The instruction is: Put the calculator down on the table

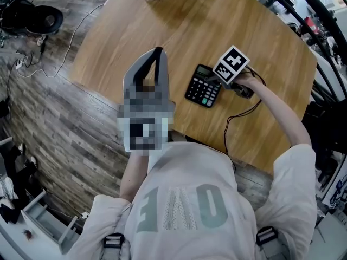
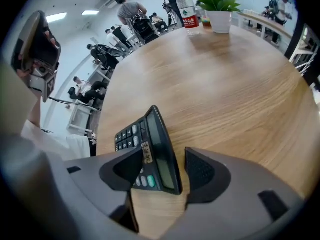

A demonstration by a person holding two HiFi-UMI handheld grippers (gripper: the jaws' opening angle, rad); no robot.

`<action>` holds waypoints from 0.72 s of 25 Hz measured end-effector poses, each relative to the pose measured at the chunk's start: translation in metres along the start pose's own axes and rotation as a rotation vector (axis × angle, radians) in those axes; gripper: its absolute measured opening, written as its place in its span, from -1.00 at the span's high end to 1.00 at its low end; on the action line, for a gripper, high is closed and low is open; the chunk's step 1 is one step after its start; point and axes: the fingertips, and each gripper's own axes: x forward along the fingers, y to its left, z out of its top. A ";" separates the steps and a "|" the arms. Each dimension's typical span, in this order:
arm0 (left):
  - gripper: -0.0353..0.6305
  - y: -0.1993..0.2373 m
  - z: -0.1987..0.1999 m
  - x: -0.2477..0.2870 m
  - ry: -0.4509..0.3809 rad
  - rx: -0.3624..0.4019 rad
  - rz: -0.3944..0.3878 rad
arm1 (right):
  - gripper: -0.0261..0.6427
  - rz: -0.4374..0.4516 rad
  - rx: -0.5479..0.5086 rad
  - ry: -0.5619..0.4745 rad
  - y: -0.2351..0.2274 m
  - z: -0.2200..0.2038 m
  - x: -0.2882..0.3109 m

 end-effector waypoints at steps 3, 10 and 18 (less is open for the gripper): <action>0.87 -0.001 0.015 -0.002 -0.027 0.018 -0.008 | 0.17 -0.147 -0.037 -0.033 -0.005 0.006 -0.017; 0.87 -0.003 0.037 0.000 -0.082 0.040 -0.035 | 0.17 -0.409 -0.065 -0.293 -0.005 0.044 -0.113; 0.87 -0.018 0.059 0.007 -0.154 0.016 -0.121 | 0.28 -1.020 -0.158 -0.715 0.054 0.054 -0.260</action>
